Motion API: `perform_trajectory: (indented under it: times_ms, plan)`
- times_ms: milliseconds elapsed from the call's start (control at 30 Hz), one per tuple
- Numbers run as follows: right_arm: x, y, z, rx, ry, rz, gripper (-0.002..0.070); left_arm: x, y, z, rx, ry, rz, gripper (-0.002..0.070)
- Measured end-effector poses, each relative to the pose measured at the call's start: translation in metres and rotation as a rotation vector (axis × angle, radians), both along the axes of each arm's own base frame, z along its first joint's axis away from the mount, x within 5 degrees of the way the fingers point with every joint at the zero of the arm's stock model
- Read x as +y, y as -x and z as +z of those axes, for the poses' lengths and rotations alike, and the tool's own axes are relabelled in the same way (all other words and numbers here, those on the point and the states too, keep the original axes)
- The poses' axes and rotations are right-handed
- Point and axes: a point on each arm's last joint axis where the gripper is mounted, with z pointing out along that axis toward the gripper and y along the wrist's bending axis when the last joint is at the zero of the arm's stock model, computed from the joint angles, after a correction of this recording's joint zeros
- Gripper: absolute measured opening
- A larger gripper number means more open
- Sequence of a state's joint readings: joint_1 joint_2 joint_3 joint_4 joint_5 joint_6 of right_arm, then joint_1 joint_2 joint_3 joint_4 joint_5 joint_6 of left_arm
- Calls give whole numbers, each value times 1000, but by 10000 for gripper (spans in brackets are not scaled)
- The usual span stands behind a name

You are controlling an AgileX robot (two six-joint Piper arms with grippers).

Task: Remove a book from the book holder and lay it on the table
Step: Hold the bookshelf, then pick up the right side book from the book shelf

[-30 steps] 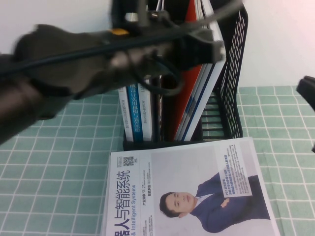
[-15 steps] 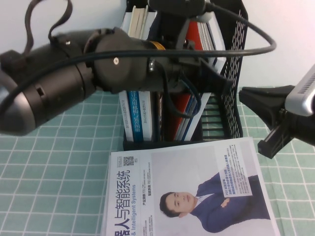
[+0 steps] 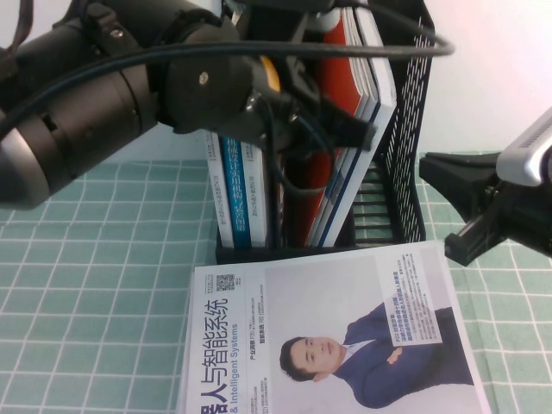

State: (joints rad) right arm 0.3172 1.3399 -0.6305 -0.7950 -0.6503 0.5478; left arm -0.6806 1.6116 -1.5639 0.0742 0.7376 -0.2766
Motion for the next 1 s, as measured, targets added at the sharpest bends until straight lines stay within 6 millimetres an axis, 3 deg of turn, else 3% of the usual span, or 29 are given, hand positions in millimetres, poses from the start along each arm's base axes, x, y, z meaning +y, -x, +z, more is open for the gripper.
perform_trajectory:
  times_ms: [133,200,433,533,733,1000]
  plan:
    - [6,-8,-3,-4,-115,19,3,-14,-7,6,-78,108,-8,-1]
    - [8,-12,-7,-4,-166,24,44,-19,-12,3,-87,121,-7,-1]
    - [15,-31,-19,1,-255,41,405,-28,-21,-2,-85,148,-2,-1]
    - [19,-40,-20,0,-288,31,468,-29,-22,0,-94,171,-1,-1]
    - [26,-62,-12,-21,-351,-7,478,-31,-22,2,-102,211,1,-1]
    - [26,-65,-13,-9,-346,-23,382,-31,-22,2,-95,215,2,-1]
